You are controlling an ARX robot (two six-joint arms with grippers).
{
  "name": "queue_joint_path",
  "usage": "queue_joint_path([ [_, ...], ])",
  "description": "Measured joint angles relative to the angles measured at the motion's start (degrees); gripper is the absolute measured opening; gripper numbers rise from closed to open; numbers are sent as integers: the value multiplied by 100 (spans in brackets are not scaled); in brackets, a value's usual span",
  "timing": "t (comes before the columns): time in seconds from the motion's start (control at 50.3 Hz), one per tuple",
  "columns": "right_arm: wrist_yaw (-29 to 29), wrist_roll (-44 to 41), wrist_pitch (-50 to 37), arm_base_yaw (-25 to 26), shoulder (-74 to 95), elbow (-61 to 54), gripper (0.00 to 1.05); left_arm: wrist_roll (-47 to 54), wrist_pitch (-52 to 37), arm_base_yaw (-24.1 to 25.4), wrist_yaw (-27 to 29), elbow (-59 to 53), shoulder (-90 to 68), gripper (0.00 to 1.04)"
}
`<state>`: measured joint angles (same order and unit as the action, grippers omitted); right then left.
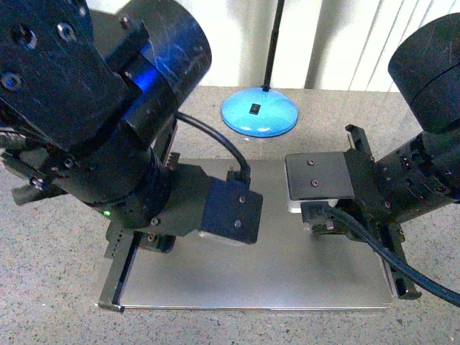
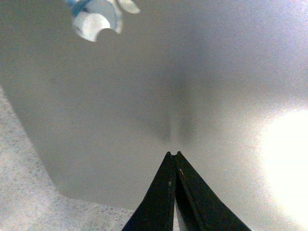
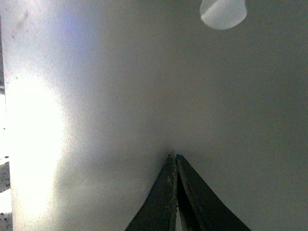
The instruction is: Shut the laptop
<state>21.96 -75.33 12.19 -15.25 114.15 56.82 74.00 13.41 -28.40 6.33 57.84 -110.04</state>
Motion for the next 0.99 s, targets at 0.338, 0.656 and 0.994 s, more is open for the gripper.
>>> queue_joint_path([
  [0.338,376,780,-1814,94,-1010,-431,3,-315,-839,402,-595,-479,1335,4],
  [0.656,-166,2157,-4065,389,-2074,-1364,3,-1480,-2643,1261,-1329,-1517,2850,4],
  [0.994,-1615,4739,-4776,317,-4124,-2909,3,-4822,-3554,4511,-2173,-3093,5198,4],
])
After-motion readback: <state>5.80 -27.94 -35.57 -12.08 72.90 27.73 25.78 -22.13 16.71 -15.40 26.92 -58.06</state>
